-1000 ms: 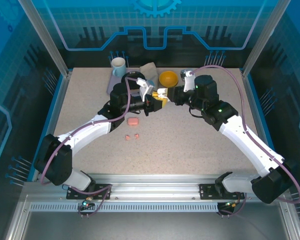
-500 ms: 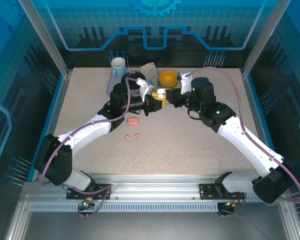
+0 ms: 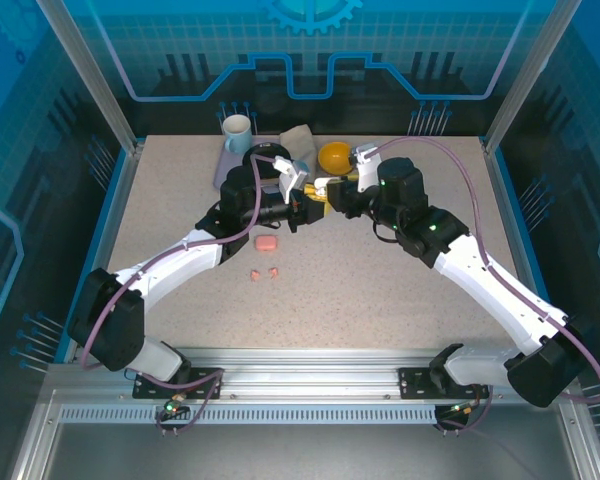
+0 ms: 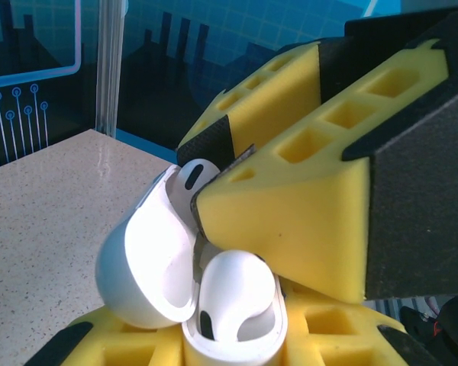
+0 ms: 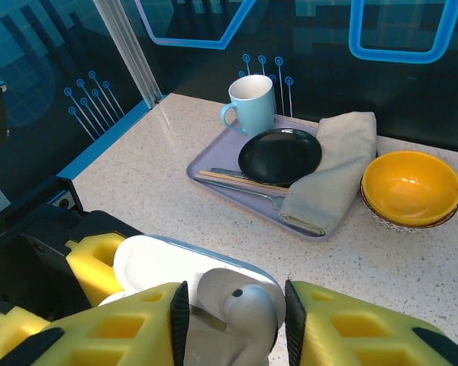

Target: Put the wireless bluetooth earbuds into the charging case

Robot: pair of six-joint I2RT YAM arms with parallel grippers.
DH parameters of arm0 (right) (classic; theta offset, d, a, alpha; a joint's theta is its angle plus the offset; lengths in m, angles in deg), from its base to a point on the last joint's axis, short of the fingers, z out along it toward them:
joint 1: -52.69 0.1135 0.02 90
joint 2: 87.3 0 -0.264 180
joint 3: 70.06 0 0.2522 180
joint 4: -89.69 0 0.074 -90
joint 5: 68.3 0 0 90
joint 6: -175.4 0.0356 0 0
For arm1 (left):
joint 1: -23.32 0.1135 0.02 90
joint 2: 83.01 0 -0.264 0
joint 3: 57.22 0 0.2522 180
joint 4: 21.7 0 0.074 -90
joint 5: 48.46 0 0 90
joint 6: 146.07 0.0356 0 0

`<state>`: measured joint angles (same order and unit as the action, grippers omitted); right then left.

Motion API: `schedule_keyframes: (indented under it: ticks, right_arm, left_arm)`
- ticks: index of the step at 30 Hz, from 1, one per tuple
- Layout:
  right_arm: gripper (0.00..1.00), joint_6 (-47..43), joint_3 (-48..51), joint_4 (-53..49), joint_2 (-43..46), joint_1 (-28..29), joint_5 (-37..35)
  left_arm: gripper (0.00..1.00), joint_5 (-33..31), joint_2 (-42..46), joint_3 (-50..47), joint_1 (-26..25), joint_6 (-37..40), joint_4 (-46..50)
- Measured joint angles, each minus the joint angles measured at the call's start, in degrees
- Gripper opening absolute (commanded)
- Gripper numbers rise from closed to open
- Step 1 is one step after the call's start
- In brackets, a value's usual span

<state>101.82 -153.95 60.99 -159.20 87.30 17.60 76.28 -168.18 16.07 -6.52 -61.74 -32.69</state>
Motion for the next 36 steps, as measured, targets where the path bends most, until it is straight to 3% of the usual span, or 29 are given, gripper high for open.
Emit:
schedule_keyframes:
  ticks: [20,36]
  right_arm:
    - [0.49,2.0,-3.0,-1.8,0.0,0.5,-0.2]
    - [0.44,5.8,-3.6,-2.1,-0.1,-0.3,0.0]
  left_arm:
    - [0.00,-0.2,0.0,0.0,0.0,0.0,-3.0]
    - [0.00,-0.4,0.0,0.0,0.0,0.0,-3.8]
